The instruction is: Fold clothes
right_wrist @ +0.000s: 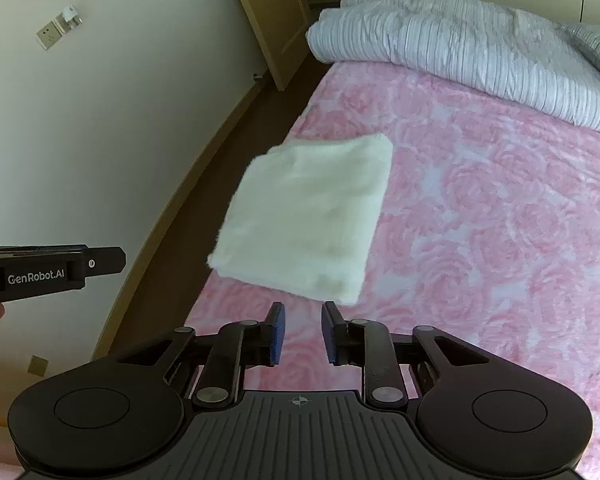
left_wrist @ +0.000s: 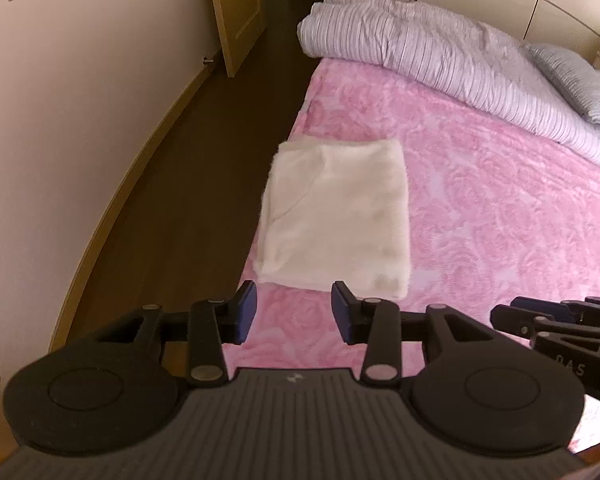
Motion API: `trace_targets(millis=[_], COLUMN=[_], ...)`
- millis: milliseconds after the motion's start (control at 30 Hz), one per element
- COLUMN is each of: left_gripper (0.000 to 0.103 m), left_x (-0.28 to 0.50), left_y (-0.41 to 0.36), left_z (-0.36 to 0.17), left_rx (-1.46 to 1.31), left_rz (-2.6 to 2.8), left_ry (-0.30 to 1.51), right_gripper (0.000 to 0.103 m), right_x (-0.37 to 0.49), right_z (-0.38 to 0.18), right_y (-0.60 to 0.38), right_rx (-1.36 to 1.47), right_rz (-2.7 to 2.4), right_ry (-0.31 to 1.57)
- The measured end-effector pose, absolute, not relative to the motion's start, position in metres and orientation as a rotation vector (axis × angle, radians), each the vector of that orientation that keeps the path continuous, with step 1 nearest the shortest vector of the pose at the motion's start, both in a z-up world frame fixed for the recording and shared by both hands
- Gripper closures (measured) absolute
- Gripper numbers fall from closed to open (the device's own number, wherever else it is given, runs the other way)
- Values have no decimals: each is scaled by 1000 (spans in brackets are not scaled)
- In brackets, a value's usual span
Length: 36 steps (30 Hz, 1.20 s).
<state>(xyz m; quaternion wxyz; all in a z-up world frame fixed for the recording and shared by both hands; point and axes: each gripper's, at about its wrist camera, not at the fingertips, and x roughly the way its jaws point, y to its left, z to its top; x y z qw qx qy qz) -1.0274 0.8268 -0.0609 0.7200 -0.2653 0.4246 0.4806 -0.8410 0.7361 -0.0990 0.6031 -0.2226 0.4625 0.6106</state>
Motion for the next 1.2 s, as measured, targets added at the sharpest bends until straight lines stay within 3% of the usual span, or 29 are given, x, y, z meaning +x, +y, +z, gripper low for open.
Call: trace_targets(millis=[433,1200], left_gripper=[62,61], left_x=[-998,-881], left_y=[771,625], left_z=[-54,-42], left_rx=[-578,-626], left_rz=[1154,1414], left_ry=[922,777], right_gripper=[71,66], right_x=[-817,-689], right_z=[-83,-58], right_y=[703,636], right_rx=[-537,-695], right_rz=[1508,1745], right_ry=[1006,798])
